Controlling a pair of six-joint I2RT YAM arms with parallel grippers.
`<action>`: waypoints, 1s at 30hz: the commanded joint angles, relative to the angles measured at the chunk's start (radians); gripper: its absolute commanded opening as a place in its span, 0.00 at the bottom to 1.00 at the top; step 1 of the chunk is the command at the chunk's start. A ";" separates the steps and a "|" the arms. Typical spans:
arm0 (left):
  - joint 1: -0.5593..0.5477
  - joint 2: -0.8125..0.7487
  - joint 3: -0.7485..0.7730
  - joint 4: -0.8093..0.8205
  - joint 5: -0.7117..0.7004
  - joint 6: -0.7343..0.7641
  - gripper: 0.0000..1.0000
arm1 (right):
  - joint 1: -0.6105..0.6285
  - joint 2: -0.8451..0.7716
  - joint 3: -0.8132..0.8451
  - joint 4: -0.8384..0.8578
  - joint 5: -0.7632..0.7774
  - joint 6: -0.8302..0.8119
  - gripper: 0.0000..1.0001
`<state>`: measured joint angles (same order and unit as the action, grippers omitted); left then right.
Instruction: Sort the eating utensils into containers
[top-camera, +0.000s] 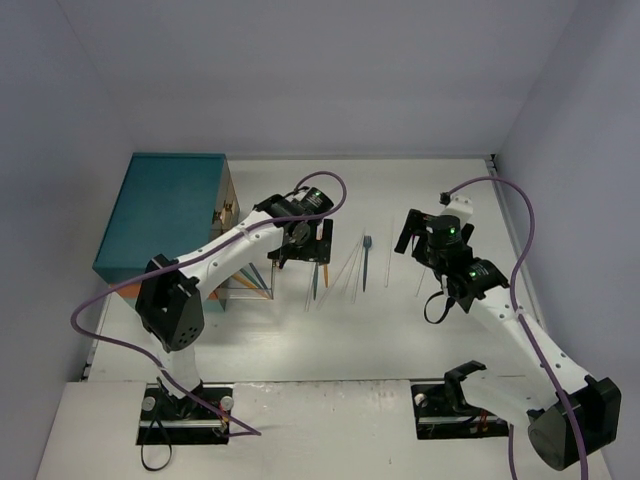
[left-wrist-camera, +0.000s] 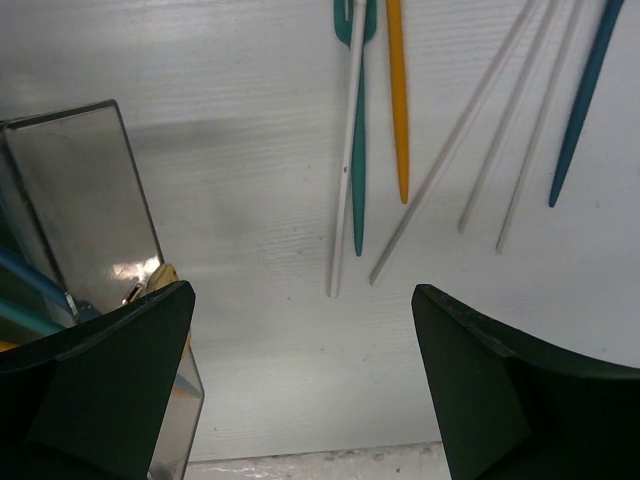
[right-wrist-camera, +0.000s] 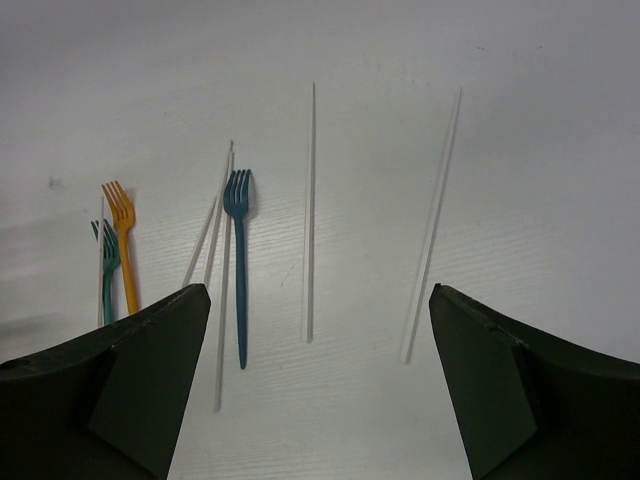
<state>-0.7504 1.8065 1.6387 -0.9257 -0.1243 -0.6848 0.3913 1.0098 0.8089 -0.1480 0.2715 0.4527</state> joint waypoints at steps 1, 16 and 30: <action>0.062 -0.078 -0.041 0.008 -0.061 -0.027 0.89 | -0.011 -0.015 -0.001 0.013 -0.004 -0.007 0.89; 0.234 -0.173 -0.112 -0.083 -0.253 0.066 0.89 | -0.019 0.011 0.007 0.015 -0.006 -0.010 0.91; 0.255 -0.135 -0.100 -0.147 -0.387 0.118 0.89 | -0.020 -0.014 -0.005 0.010 -0.004 -0.009 0.91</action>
<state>-0.5111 1.6840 1.5181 -1.0143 -0.3911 -0.5931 0.3790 1.0126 0.8022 -0.1616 0.2596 0.4450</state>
